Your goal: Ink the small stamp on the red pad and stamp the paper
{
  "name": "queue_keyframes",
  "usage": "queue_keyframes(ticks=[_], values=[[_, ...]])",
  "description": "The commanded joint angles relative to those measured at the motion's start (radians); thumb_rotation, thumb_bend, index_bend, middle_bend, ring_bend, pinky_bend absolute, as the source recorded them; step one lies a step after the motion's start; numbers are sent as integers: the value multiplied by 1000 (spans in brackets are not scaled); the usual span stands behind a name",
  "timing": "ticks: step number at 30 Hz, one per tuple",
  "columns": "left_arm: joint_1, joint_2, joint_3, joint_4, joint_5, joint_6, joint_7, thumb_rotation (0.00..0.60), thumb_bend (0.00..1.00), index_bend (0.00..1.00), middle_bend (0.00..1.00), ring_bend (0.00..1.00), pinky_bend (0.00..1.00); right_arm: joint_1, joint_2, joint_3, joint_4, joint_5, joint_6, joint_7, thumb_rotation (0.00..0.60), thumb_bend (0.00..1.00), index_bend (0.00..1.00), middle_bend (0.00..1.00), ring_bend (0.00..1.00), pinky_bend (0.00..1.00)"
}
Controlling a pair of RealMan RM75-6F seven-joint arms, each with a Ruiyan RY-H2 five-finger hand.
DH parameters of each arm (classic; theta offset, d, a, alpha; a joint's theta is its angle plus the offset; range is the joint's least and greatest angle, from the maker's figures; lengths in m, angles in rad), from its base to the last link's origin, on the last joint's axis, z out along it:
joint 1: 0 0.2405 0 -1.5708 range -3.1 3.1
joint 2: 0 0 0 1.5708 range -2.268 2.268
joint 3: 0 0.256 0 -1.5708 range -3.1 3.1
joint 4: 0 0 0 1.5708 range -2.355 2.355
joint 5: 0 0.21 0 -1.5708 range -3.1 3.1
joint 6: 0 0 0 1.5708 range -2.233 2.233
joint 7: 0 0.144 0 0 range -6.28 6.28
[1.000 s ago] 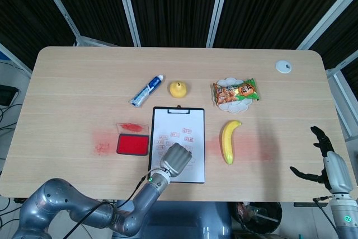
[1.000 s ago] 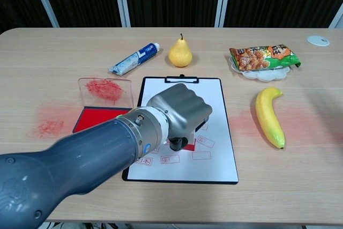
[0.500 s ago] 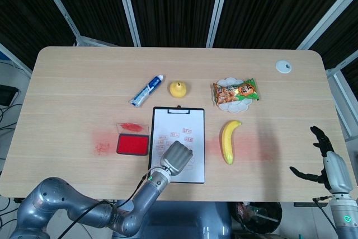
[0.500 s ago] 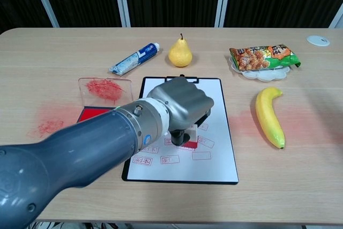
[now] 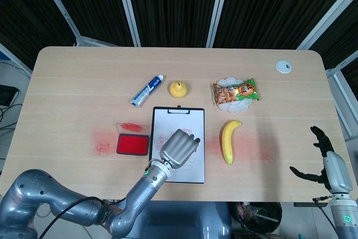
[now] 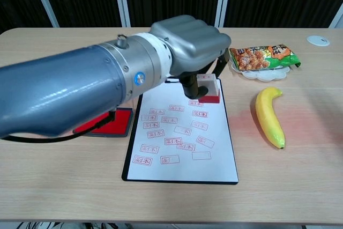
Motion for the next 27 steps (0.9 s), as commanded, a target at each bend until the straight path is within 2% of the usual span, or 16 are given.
queue_keyframes(ticks=[1, 4, 8, 15, 20, 27], values=[[44, 83, 57, -85, 57, 39, -16, 600, 590, 737, 790, 842, 972, 0, 0, 0, 0, 0, 0, 0, 600, 121, 0, 0, 0, 219], [87, 145, 117, -119, 124, 65, -49, 600, 588, 733, 788, 842, 973, -1, 0, 0, -1, -1, 2, -1, 600, 121, 0, 0, 0, 219], [180, 258, 226, -152, 256, 99, -166, 600, 586, 731, 787, 842, 973, -1, -1, -1, -1, -3, 4, -7, 600, 120, 0, 0, 0, 219], [315, 414, 342, -103, 365, 125, -365, 600, 569, 704, 765, 838, 972, -2, -4, -2, 0, -6, 9, -20, 600, 120, 0, 0, 0, 219], [385, 468, 375, -23, 390, 109, -499, 600, 542, 687, 756, 835, 972, -2, -7, -3, 2, -9, 12, -33, 600, 121, 0, 0, 0, 219], [448, 477, 391, 128, 419, 43, -637, 600, 502, 661, 737, 833, 972, -3, -12, -2, 5, -7, 18, -49, 600, 121, 0, 0, 0, 219]])
